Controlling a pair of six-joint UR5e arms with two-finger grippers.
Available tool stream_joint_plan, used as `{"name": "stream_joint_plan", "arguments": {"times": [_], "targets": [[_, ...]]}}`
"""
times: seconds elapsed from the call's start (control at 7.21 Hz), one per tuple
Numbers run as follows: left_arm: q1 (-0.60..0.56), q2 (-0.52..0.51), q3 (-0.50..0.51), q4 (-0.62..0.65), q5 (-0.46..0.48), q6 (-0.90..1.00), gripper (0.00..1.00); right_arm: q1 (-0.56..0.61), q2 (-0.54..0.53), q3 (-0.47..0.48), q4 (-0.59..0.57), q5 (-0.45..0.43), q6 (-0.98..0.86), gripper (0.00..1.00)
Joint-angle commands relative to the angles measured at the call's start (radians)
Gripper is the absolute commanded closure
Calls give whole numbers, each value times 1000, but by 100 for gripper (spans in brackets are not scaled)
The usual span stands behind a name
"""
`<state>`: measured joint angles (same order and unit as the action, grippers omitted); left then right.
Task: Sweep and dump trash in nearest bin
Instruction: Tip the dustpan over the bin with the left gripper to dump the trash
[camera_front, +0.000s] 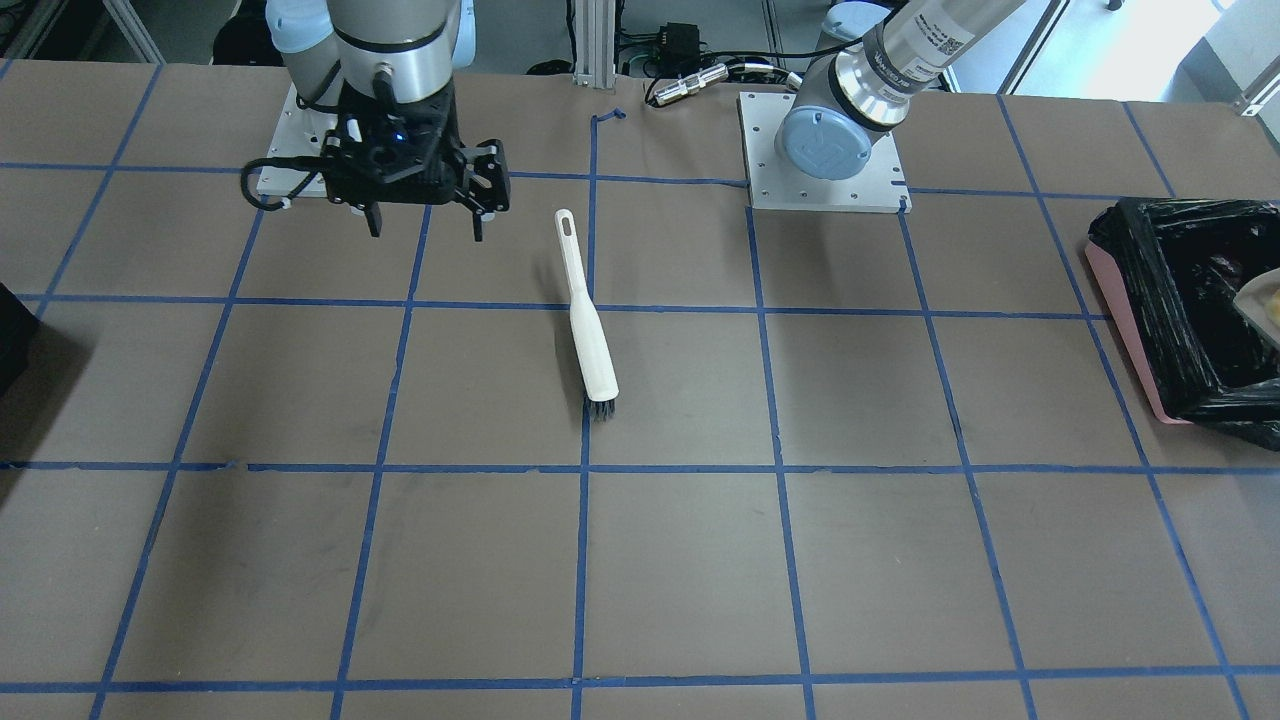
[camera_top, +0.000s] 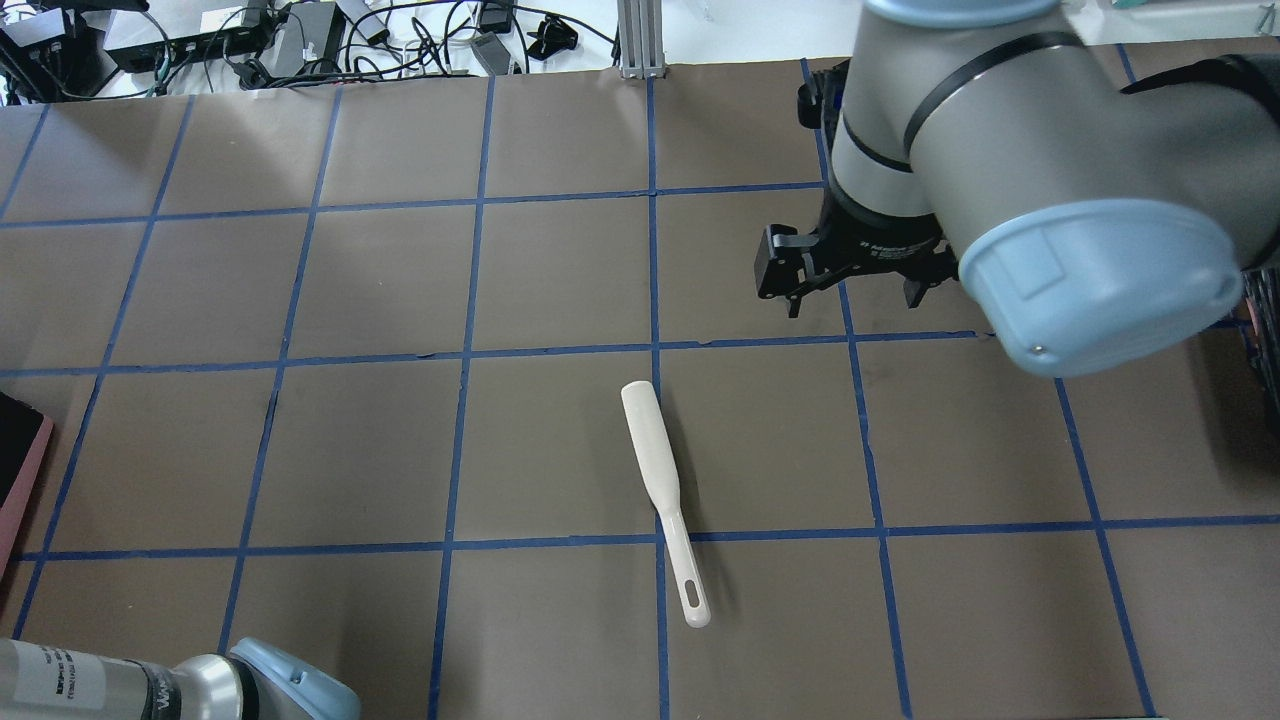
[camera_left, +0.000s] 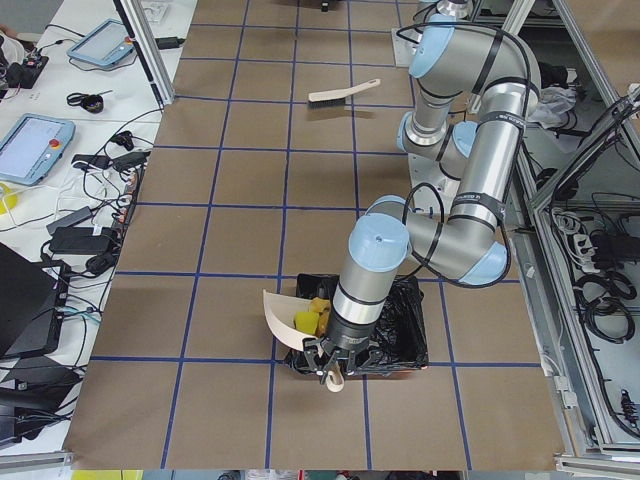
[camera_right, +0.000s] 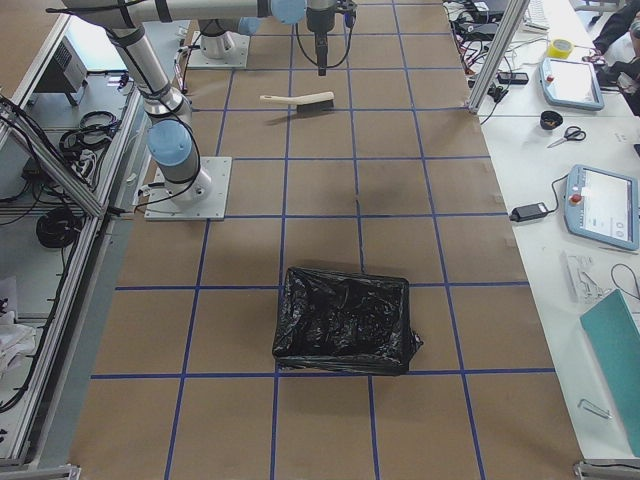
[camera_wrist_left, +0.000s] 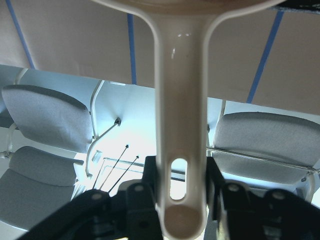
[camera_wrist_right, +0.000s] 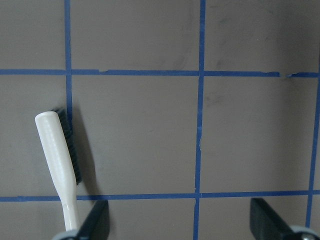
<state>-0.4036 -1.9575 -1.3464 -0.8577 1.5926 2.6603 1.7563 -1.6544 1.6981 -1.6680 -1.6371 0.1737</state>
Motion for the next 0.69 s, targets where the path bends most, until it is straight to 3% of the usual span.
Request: {"name": "stream_joint_plan", "arguments": {"times": [0.0, 0.28, 0.56], "targets": [[-4, 34, -20, 23, 3, 42, 100, -76, -28, -15, 19, 55, -107, 0], [-4, 49, -40, 66, 3, 76, 100, -109, -28, -23, 30, 110, -151, 0], [-3, 54, -68, 152, 4, 98, 100, -120, -30, -23, 31, 111, -178, 0]]}}
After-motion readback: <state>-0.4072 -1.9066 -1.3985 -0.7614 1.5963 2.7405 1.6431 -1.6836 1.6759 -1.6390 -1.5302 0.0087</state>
